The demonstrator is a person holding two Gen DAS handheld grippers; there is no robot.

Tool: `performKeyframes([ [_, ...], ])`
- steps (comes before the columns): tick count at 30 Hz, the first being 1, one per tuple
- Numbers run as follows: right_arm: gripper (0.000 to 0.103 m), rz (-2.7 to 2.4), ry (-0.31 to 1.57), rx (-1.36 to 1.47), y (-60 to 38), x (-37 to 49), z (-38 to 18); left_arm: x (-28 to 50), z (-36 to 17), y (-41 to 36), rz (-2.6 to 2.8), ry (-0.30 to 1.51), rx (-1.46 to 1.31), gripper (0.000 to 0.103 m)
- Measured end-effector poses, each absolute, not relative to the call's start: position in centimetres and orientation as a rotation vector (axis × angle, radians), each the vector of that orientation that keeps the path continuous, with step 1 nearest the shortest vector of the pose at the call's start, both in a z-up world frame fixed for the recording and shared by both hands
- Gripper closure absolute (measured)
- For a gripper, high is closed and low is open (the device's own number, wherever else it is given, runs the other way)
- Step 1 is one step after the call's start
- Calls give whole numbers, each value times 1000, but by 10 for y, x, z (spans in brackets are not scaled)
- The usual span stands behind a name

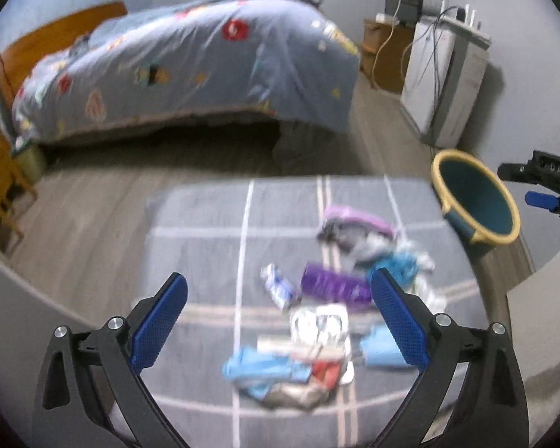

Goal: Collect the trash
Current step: 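Move both tools back over the remaining trash on the cushion, then grasp a blue face mask with the right gripper while the left grasps another mask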

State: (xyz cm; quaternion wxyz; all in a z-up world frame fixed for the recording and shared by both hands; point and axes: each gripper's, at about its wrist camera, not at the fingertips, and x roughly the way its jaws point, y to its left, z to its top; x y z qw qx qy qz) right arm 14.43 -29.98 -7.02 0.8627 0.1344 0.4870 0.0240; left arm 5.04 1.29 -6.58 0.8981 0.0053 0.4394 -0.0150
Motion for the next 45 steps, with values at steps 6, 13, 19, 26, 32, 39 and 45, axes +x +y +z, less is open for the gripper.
performKeyframes([
  [6,6,77,1104,175,-251,116,-102,32,-99,30,0,972,86,6],
  [13,6,105,1196,165,-221,92,-140,26,-121,44,-8,1057,83,6],
  [19,6,78,1234,146,-221,82,-155,24,-139,45,-15,1137,121,6],
  [26,21,134,1280,132,-209,78,-166,33,-157,33,-65,1200,167,8],
  [32,36,188,1340,127,-199,79,-183,43,-168,21,-125,1220,194,30],
  [39,55,230,1419,115,-188,84,-202,51,-170,16,-191,1224,163,73],
  [45,67,248,1379,72,-182,87,-193,54,-156,23,-180,1158,121,85],
])
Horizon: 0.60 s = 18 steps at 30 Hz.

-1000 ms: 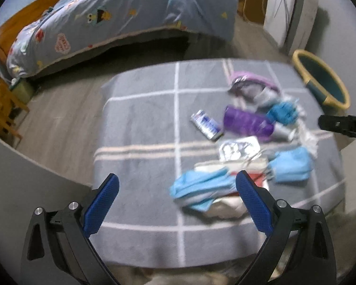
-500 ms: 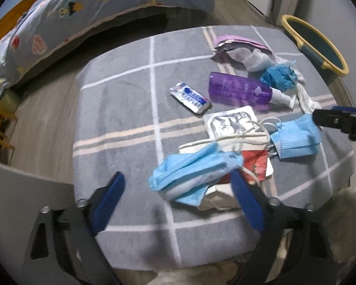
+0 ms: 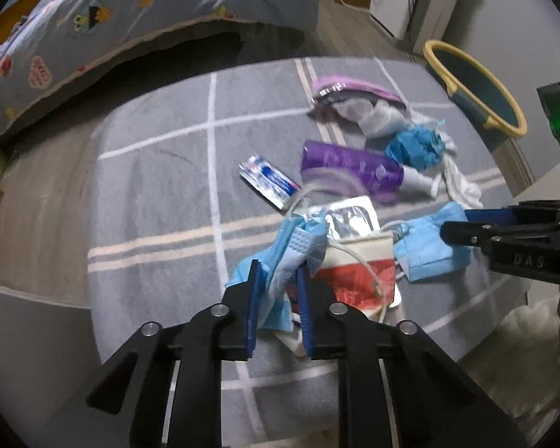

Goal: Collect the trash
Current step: 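Grasp a blue face mask with the right gripper while the left grasps another mask, then carry the blue mask over the teal bin with the right gripper while the left carries its mask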

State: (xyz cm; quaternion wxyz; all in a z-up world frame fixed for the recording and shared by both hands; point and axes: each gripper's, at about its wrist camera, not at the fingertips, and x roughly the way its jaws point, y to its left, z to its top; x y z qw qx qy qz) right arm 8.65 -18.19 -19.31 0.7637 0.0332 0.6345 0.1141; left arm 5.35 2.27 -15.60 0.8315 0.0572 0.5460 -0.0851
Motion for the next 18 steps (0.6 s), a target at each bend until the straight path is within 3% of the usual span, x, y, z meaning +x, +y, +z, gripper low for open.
performKeyframes([
  [6,68,251,1278,75,-186,86,-161,56,-130,34,-158,1053,51,92],
  [18,68,234,1007,10,-205,103,-71,58,-84,41,-146,901,-8,93],
])
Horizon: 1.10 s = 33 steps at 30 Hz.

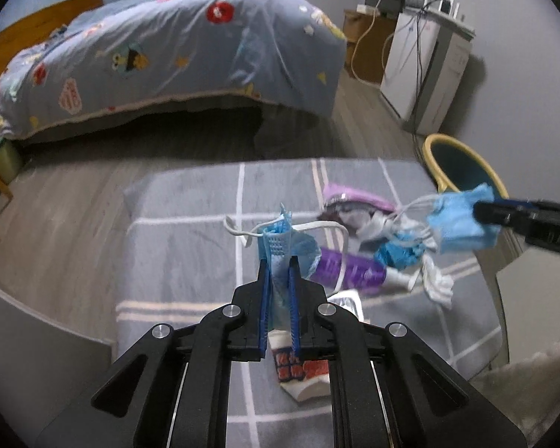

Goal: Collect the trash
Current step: 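Carry the blue mask over the teal bin with the right gripper while the left carries its mask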

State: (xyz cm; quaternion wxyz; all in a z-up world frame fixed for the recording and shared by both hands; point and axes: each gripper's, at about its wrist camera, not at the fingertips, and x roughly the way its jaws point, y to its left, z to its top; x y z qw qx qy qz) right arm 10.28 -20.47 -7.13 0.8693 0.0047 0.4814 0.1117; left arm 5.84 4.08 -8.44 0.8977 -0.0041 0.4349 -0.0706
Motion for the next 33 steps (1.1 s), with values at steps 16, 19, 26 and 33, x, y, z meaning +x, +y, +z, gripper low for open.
performKeyframes([
  [16,68,222,842,104,-270,128,3,63,-46,20,-171,777,0,93],
  [19,68,206,825,125,-284,135,8,66,-44,15,-177,771,3,93],
  [26,67,171,844,143,-310,155,1,73,-42,-1,-199,767,25,93],
  [33,68,128,857,108,-334,177,-8,78,-45,-16,-228,781,39,93],
])
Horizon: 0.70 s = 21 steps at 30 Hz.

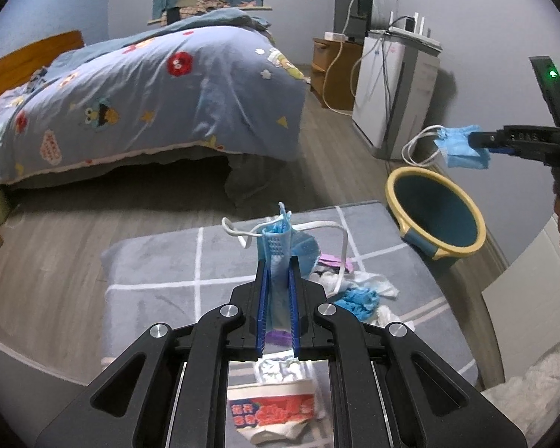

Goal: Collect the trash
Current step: 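Carry the blue mask over the teal bin with the right gripper while the left carries its mask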

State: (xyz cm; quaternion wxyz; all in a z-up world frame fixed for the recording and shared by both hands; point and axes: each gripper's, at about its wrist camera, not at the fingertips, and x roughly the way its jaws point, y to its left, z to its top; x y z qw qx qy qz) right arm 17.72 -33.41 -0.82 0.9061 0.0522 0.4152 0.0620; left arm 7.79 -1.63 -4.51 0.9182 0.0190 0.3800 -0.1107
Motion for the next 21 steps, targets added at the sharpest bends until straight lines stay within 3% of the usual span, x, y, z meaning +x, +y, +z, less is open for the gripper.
performKeyframes([
  [15,67,-29,916,253,-430,200,-49,119,-18,-108,-400,746,67,93],
  [21,67,-125,946,340,-482,202,-76,144,-36,-162,-504,805,37,93],
])
